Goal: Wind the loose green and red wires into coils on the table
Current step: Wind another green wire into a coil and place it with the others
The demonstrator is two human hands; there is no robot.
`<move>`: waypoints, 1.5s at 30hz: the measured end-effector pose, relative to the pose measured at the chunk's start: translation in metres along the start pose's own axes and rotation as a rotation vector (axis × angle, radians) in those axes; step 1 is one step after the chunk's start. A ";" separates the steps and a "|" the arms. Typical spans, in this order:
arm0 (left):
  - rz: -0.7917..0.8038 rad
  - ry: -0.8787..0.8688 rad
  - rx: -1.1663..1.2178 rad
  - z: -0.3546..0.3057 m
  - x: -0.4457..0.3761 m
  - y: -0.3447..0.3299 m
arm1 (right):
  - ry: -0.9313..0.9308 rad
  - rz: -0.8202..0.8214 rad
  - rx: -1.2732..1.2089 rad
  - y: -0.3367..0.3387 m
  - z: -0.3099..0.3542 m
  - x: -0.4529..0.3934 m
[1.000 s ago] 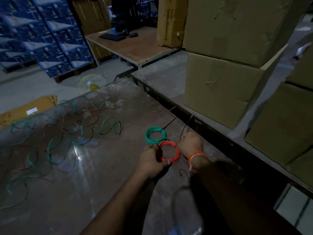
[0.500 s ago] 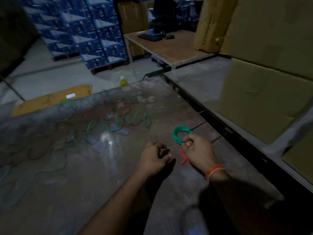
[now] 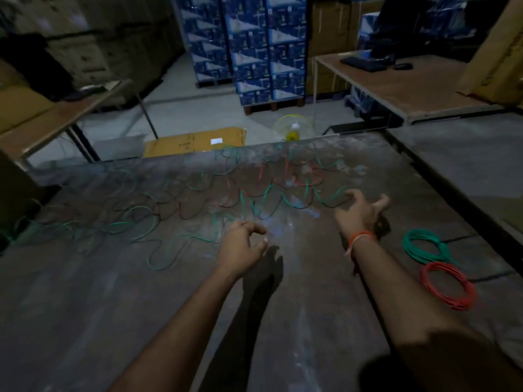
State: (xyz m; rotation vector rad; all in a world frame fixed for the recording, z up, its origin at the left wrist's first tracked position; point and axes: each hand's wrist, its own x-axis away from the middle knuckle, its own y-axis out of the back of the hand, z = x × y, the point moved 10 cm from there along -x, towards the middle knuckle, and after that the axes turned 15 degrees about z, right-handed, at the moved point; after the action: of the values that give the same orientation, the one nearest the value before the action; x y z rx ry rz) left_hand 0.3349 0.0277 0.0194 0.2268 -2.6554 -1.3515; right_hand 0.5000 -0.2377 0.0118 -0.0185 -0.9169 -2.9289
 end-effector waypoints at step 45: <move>0.777 -0.061 0.432 0.031 0.303 -0.069 | -0.138 0.607 -0.583 -0.058 -0.020 0.318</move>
State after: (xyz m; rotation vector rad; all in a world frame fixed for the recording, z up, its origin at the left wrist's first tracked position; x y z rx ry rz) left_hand 0.0367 -0.0496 -0.0346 -0.7338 -2.5886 -0.5460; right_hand 0.1785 -0.2220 -0.0268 -0.4455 -0.0078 -2.5099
